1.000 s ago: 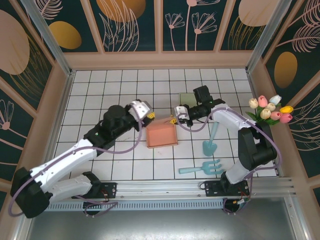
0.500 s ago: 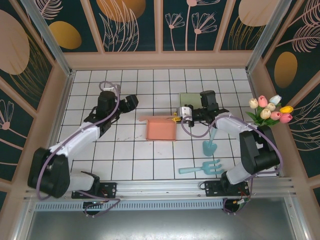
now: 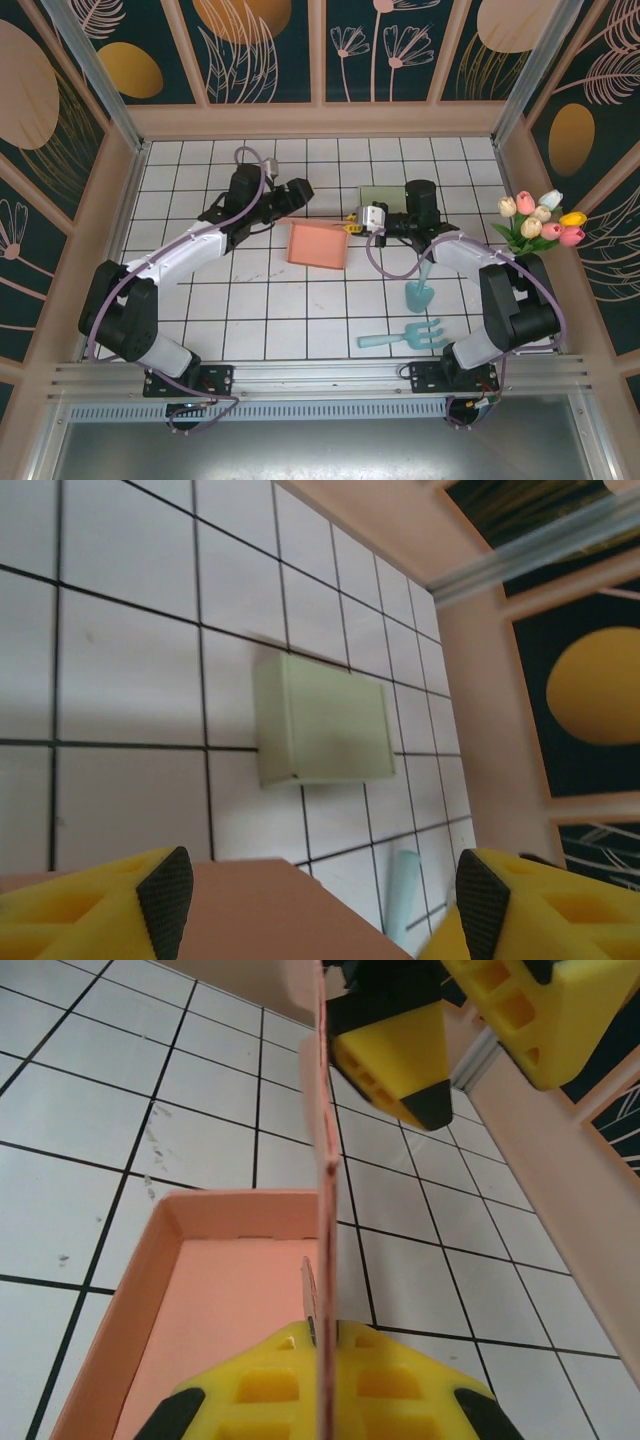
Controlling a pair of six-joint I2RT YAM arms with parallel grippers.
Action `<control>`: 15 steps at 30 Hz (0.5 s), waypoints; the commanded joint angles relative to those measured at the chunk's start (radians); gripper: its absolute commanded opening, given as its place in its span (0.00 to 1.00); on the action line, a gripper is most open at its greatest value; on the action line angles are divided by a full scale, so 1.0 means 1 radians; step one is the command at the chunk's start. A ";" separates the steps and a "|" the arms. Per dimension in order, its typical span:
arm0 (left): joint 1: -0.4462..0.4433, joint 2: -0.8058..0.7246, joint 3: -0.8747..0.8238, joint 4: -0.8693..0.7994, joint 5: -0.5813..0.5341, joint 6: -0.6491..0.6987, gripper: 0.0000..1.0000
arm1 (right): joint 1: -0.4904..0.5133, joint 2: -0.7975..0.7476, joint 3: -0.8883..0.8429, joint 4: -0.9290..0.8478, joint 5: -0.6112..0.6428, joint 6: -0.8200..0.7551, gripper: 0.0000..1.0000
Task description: Fold the paper box
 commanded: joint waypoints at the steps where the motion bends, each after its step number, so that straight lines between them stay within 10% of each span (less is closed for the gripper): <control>1: -0.003 0.003 -0.004 -0.034 -0.059 -0.025 0.72 | -0.005 -0.021 -0.025 0.106 0.003 0.072 0.00; 15: -0.001 -0.001 0.027 -0.172 -0.246 0.031 0.80 | 0.005 -0.034 -0.038 0.119 0.047 0.078 0.00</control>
